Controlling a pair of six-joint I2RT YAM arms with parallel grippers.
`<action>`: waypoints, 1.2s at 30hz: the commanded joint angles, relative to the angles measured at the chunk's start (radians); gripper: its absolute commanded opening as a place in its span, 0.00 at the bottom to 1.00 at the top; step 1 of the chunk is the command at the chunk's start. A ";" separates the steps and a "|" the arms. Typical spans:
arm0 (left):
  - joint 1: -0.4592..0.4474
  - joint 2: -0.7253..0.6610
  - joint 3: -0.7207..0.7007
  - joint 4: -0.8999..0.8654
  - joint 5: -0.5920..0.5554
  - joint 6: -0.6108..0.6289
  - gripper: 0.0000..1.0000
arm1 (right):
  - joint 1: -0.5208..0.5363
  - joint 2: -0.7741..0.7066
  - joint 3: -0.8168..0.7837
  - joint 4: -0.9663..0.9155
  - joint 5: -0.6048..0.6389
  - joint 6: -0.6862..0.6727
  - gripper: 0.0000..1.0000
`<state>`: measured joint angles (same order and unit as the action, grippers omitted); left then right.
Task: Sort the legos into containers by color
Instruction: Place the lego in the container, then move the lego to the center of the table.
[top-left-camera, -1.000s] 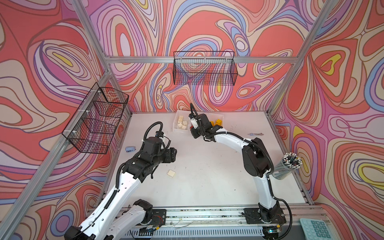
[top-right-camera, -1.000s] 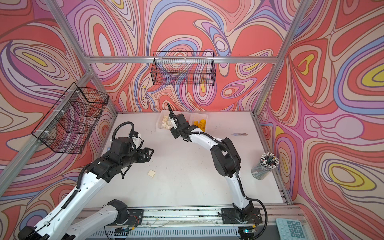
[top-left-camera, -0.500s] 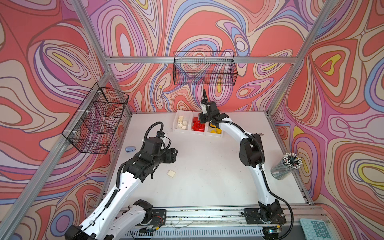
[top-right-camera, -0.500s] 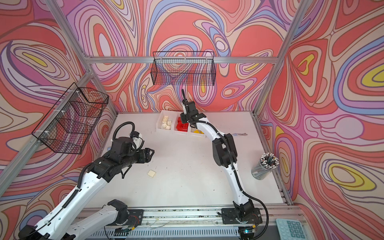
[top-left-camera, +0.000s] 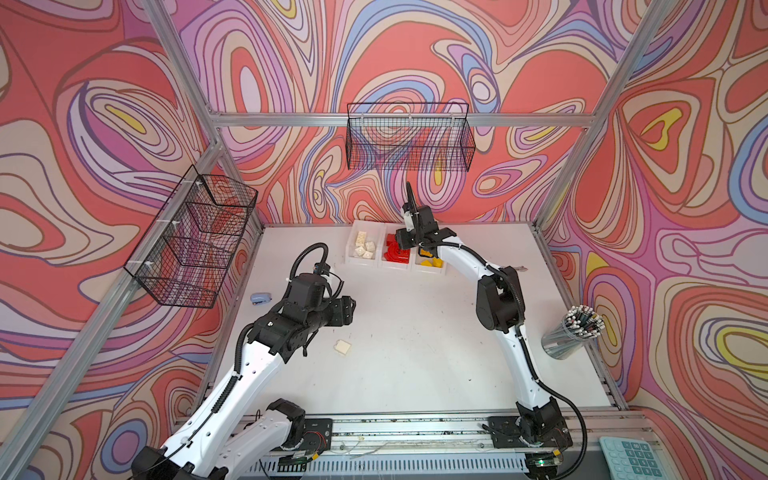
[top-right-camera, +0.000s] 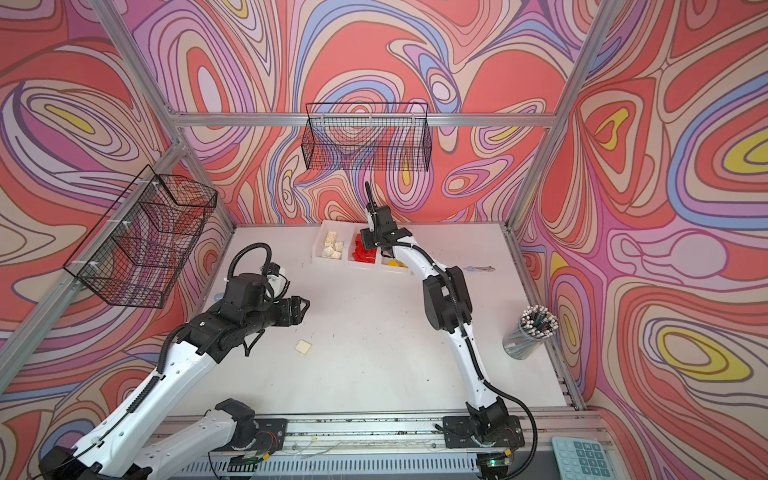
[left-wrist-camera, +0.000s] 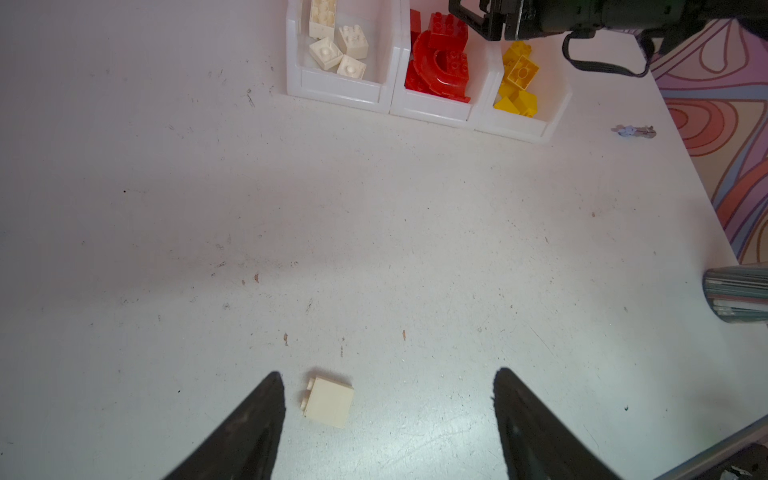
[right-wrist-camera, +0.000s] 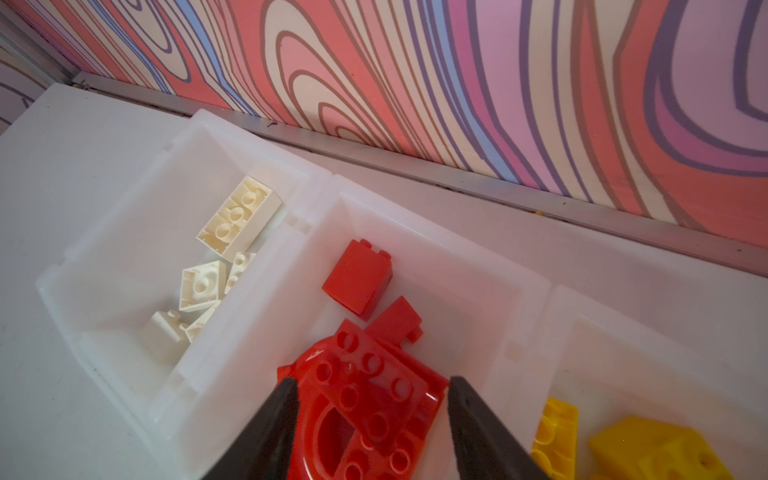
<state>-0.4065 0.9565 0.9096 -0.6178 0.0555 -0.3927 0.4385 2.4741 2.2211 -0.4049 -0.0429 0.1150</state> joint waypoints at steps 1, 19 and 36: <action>0.002 0.002 0.006 -0.031 0.023 -0.015 0.79 | -0.002 -0.043 -0.016 0.005 -0.008 -0.015 0.69; -0.019 -0.061 -0.116 -0.271 -0.024 -0.290 0.70 | 0.002 -0.540 -0.615 0.309 -0.133 0.096 0.77; -0.215 0.019 -0.351 -0.045 -0.153 -0.552 0.81 | 0.013 -0.998 -1.061 0.496 -0.170 0.190 0.77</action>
<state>-0.6132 0.9524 0.5831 -0.7513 -0.0597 -0.8570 0.4484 1.4876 1.1866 0.0746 -0.2005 0.2916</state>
